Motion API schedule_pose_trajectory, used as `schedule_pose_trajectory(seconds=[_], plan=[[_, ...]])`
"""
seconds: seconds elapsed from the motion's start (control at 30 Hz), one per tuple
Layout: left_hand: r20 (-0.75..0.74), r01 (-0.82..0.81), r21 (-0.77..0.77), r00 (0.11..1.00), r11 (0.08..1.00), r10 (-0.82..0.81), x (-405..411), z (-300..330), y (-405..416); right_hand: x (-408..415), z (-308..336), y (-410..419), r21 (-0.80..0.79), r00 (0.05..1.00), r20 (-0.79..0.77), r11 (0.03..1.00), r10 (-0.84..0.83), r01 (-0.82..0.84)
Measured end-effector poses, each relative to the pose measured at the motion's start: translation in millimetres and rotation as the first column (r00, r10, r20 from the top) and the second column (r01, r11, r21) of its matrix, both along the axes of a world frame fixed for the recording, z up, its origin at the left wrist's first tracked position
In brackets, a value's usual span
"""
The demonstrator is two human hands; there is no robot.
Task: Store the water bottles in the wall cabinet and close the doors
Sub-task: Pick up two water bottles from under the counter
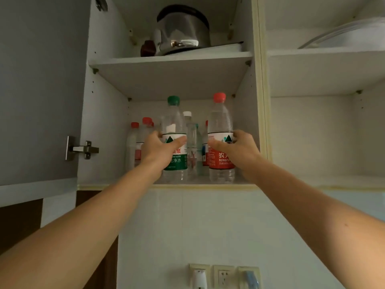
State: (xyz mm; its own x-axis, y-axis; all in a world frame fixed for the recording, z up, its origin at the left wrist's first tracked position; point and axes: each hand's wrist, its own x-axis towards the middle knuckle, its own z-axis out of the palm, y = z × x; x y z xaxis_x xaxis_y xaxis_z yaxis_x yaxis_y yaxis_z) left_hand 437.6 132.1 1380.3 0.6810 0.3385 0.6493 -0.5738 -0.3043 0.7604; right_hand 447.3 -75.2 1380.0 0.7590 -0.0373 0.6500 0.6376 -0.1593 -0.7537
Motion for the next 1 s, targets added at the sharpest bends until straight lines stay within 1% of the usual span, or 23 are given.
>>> schedule_pose_trajectory(seconds=[0.1,0.2,0.33,0.43,0.53,0.63,0.8,0.9,1.0], plan=[[-0.035,-0.053,0.065,0.998,0.996,0.055,17.9,-1.7,1.8,19.3,-0.3,2.3,-0.041,0.999,-0.043,0.999,-0.013,0.011],[-0.02,-0.114,0.17,0.993,0.979,0.119,21.9,-0.7,2.3,26.0,0.8,0.9,-0.083,0.997,-0.059,0.995,-0.055,0.05],[-0.03,-0.143,0.202,0.988,0.969,0.152,32.2,3.2,4.8,40.7,6.3,0.2,-0.181,0.989,-0.091,0.979,-0.117,0.099],[0.006,-0.191,0.249,0.981,0.95,0.196,38.2,3.0,6.2,48.7,8.9,1.0,-0.22,0.988,-0.098,0.971,-0.121,0.097],[0.0,-0.167,0.263,0.985,0.95,0.173,45.3,2.2,6.3,57.0,10.3,2.6,-0.235,0.989,-0.099,0.968,-0.111,0.085],[-0.008,-0.131,0.239,0.991,0.962,0.137,53.3,2.4,2.6,64.3,10.4,4.9,-0.224,0.988,-0.119,0.972,-0.093,0.065],[-0.003,-0.119,0.228,0.992,0.966,0.123,61.2,1.6,-7.0,69.7,8.1,7.2,-0.208,0.987,-0.137,0.977,-0.084,0.055],[-0.01,-0.149,0.264,0.988,0.953,0.157,57.7,3.6,-10.0,66.5,7.6,8.2,-0.212,0.987,-0.126,0.975,-0.099,0.071],[-0.028,-0.177,0.342,0.98,0.923,0.198,48.1,3.1,-7.6,60.9,-0.2,8.0,-0.248,0.983,-0.127,0.964,-0.131,0.097]])
